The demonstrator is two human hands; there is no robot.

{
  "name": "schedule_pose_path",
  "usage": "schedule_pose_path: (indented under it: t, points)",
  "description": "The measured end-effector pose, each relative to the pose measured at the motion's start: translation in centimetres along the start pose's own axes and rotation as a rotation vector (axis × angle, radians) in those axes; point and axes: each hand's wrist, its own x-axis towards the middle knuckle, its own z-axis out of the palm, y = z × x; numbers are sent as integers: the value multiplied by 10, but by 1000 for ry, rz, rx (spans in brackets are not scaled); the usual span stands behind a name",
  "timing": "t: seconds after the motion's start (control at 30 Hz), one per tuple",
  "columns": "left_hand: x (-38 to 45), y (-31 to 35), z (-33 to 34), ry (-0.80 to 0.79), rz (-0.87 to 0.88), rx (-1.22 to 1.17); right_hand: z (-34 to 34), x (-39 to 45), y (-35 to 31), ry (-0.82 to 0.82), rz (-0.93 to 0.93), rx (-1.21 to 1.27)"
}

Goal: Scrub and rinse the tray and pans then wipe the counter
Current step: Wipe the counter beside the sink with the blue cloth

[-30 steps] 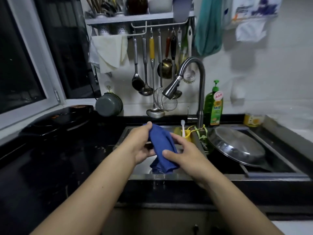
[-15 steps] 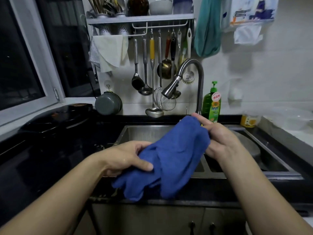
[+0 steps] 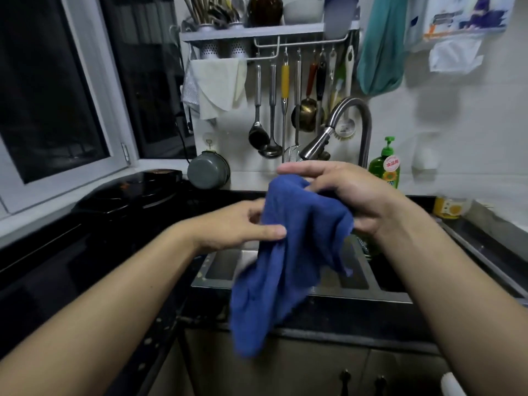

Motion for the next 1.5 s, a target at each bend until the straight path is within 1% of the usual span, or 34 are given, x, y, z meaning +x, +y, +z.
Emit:
schedule_pose_path:
  t: [0.07, 0.13, 0.17, 0.23, 0.27, 0.3, 0.33, 0.37, 0.4, 0.43, 0.47, 0.5, 0.53, 0.57, 0.6, 0.63, 0.67, 0.7, 0.73, 0.77, 0.8, 0.87, 0.9, 0.93, 0.97, 1.0, 1.03, 1.07, 1.1, 1.13, 1.23, 1.3, 1.37, 1.5]
  points:
    - [-9, -18, 5, -11, -26, -169, -9, -14, -4, -6, -6, -49]
    - [-25, -34, 9, -90, -51, -276, -29, -33, -1, 43, 36, -75]
    - [-33, -40, 13, -163, -79, -279, -40, -43, 4, 71, 83, -81]
    - [-44, -48, 20, -339, -149, -178, -57, -60, 17, 134, 191, -92]
    - [-47, -50, 21, -401, -173, -123, -63, -68, 22, 167, 237, -99]
    - [-48, -49, 21, -428, -188, -89, -70, -74, 25, 198, 275, -112]
    - [-47, -46, 18, -409, -194, -87, -76, -77, 26, 236, 308, -139]
    - [-43, -42, 17, -352, -193, -87, -84, -76, 27, 291, 332, -181]
    - [-36, -42, 16, -262, -195, -41, -94, -72, 32, 362, 359, -227]
    - [-24, -44, 17, -152, -193, 71, -102, -66, 39, 441, 380, -292]
    - [-10, -49, 21, -29, -212, 255, -109, -58, 50, 514, 384, -410]
    - [4, -58, 29, 88, -258, 498, -117, -49, 67, 577, 383, -599]
    - [17, -67, 45, 189, -312, 761, -121, -42, 87, 618, 386, -887]
    - [28, -77, 69, 248, -357, 965, -121, -38, 111, 666, 356, -1214]
    - [35, -86, 97, 270, -373, 1068, -117, -36, 137, 682, 292, -1440]
    - [41, -94, 127, 265, -353, 1056, -111, -40, 163, 638, 237, -1495]
    - [44, -100, 156, 230, -342, 985, -104, -43, 188, 508, 234, -1487]
    - [45, -102, 181, 177, -357, 903, -97, -49, 211, 338, 277, -1505]
    - [49, -104, 203, 107, -392, 844, -104, -59, 237, 185, 370, -1557]
    - [54, -105, 220, 66, -410, 840, -120, -68, 257, 171, 411, -1645]
    - [63, -105, 235, 52, -408, 844, -139, -79, 270, 247, 401, -1734]
    - [79, -97, 251, 14, -366, 846, -164, -95, 265, 326, 485, -1778]
    - [83, -92, 257, -22, -330, 853, -169, -103, 261, 367, 490, -1766]
    - [83, -91, 261, -56, -304, 857, -165, -106, 256, 397, 458, -1795]
    - [81, -96, 255, -76, -291, 848, -156, -102, 252, 382, 444, -1804]
    - [80, -99, 249, -90, -269, 830, -154, -100, 255, 383, 391, -1845]
    - [75, -108, 235, -90, -270, 817, -146, -92, 257, 337, 333, -1850]
    - [65, -122, 215, -86, -289, 819, -135, -77, 263, 227, 322, -1827]
    - [55, -134, 195, -87, -313, 825, -121, -63, 267, 177, 275, -1790]
    - [42, -148, 172, -83, -348, 833, -103, -49, 274, 138, 254, -1758]
    - [-3, -181, 107, -96, -470, 879, -37, -6, 280, 60, 266, -1618]
    - [-35, -197, 68, -101, -570, 876, 11, 29, 275, -54, 253, -1554]
    - [-65, -208, 33, -114, -651, 872, 44, 63, 275, -169, 231, -1496]
    - [-111, -213, -6, -130, -791, 823, 91, 105, 279, -304, 138, -1452]
